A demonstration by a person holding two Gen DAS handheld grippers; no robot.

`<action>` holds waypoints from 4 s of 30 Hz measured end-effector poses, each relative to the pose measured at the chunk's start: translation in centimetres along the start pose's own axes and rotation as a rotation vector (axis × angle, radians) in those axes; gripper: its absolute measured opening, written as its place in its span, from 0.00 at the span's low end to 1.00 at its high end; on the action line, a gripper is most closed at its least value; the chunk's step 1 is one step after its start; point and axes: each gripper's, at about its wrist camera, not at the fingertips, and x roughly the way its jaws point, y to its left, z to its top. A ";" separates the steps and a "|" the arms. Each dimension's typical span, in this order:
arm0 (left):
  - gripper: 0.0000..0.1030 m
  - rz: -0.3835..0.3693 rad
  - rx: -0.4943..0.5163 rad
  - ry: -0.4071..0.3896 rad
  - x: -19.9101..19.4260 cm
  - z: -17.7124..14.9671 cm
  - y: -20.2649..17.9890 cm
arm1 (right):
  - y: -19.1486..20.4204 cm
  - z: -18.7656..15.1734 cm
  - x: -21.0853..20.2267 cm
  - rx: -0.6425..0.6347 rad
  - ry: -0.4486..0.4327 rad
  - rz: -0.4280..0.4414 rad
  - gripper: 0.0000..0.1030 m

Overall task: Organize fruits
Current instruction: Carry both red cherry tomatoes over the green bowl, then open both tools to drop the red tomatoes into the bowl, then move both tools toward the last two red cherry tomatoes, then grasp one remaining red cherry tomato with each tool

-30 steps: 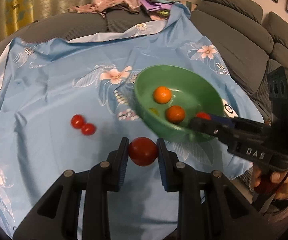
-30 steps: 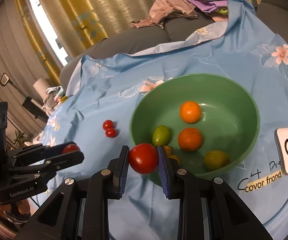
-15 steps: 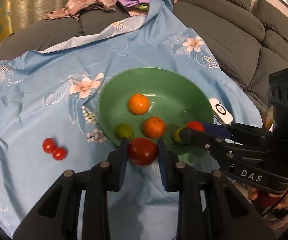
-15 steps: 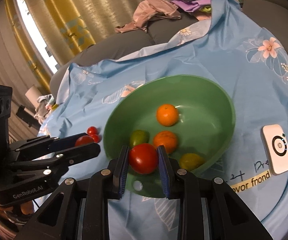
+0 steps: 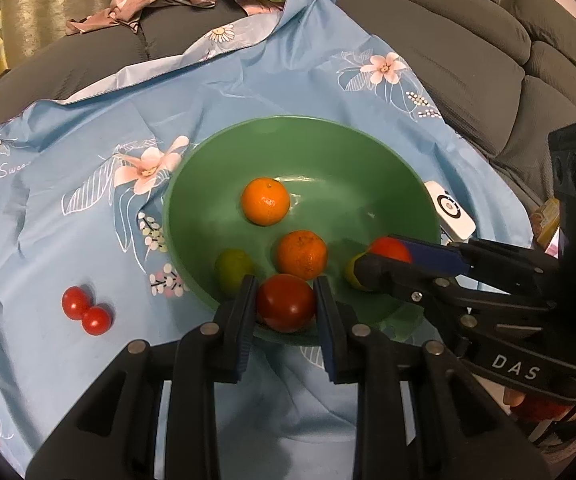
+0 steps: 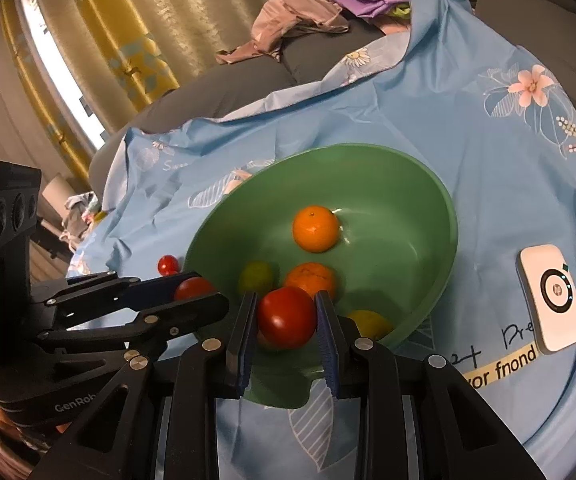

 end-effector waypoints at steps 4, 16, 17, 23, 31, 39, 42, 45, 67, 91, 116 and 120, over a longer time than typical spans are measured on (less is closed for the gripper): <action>0.27 -0.001 0.000 0.004 0.3 0.0 0.1 | -0.1 0.1 0.2 0.001 0.004 -0.001 0.29; 0.27 0.000 -0.001 0.005 0.5 0.1 0.0 | -0.3 0.2 0.4 0.002 0.008 -0.003 0.30; 0.27 0.000 -0.001 0.005 0.5 0.0 0.0 | -0.3 0.2 0.4 0.002 0.009 -0.005 0.30; 0.37 0.006 -0.015 -0.019 -0.2 0.0 0.2 | -0.2 0.2 0.2 0.002 0.011 -0.023 0.30; 0.59 0.041 -0.021 -0.056 -2.6 -0.8 0.2 | 0.8 0.2 -1.2 -0.010 -0.010 -0.034 0.30; 0.78 0.090 -0.093 -0.044 -4.8 -3.9 2.2 | 3.0 -0.5 -2.6 -0.045 -0.013 -0.019 0.31; 0.84 0.100 -0.140 -0.033 -5.6 -5.8 3.3 | 4.0 -0.8 -2.7 -0.063 -0.001 -0.007 0.34; 0.87 0.101 -0.186 -0.016 -6.2 -8.0 4.4 | 5.4 -1.4 -2.3 -0.086 0.028 0.009 0.37; 0.91 0.064 -0.399 -0.049 -10.5 -14.9 9.2 | 13.6 -4.2 0.4 -0.250 0.154 0.029 0.39; 0.91 0.059 -0.425 -0.059 -10.1 -14.7 13.9 | 15.4 -3.2 5.4 -0.295 0.180 -0.005 0.39; 0.91 0.093 -0.430 -0.043 -7.5 -11.9 18.3 | 17.3 0.5 17.9 -0.446 0.317 -0.051 0.39; 0.91 0.098 -0.428 -0.041 -7.2 -11.6 18.4 | 17.1 0.3 18.0 -0.454 0.301 -0.049 0.31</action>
